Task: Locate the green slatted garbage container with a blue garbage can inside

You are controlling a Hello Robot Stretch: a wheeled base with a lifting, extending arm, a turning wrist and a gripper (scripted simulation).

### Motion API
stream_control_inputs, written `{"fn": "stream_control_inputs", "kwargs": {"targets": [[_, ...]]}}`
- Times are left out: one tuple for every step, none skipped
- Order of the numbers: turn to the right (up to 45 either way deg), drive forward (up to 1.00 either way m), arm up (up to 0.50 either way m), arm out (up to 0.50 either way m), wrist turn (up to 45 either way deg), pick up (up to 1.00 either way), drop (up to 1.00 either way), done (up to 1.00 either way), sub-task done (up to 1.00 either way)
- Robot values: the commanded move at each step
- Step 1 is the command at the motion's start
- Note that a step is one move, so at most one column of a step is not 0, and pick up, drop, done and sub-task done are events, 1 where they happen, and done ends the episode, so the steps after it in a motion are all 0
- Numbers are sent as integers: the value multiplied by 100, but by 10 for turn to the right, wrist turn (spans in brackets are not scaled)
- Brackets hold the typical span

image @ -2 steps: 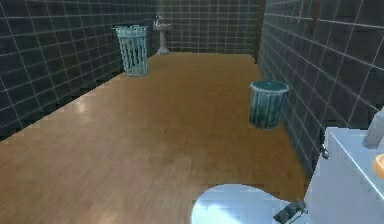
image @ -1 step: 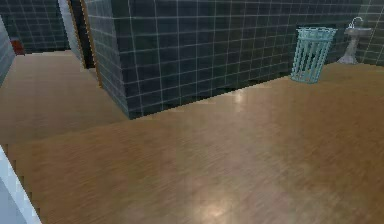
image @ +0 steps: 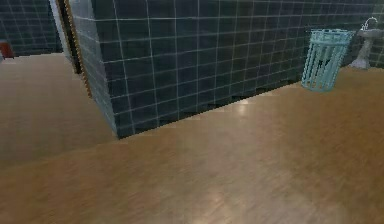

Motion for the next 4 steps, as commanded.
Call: {"fn": "stream_control_inputs", "kwargs": {"targets": [[420,0,0,0,0,0,0,0,0],[0,100,0,0,0,0,0,0,0],[0,100,0,0,0,0,0,0,0],[0,100,0,0,0,0,0,0,0]]}}
